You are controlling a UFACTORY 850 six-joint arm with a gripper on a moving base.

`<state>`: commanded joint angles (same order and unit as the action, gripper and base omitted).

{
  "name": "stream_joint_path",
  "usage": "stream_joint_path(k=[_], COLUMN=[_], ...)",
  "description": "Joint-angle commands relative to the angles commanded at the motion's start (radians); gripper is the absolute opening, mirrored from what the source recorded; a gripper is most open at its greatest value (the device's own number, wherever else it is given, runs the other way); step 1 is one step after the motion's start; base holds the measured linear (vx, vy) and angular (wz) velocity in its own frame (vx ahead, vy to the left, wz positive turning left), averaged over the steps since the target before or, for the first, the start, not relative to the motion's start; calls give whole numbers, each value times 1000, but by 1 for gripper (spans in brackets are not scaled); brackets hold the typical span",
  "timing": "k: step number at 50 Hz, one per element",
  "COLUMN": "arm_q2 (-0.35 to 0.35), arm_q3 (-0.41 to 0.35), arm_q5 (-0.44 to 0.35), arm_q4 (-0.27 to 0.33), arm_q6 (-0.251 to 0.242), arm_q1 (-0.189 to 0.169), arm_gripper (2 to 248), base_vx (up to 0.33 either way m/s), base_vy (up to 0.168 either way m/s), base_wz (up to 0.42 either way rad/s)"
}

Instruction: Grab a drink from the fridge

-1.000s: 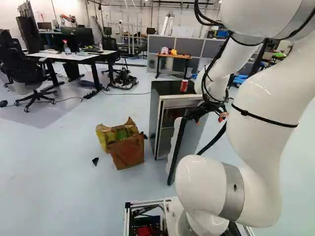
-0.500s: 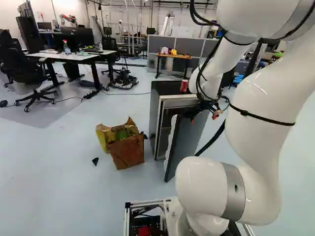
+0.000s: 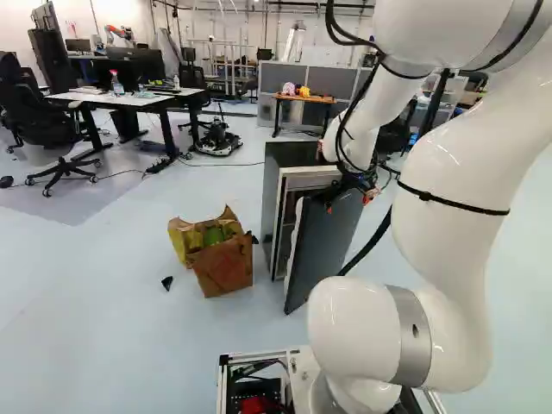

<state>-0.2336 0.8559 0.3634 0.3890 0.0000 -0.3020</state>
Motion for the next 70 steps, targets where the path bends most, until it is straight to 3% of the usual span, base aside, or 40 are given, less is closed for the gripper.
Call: stream_joint_path(k=[27, 70], arm_q2=[-48, -124], arm_q3=[60, 158], arm_q5=[0, 0], arm_q4=[-22, -132], arm_q6=[0, 0], arm_q1=[46, 102], arm_gripper=[247, 247], base_vx=[0, 0], base_vy=[0, 0], base_wz=[0, 0])
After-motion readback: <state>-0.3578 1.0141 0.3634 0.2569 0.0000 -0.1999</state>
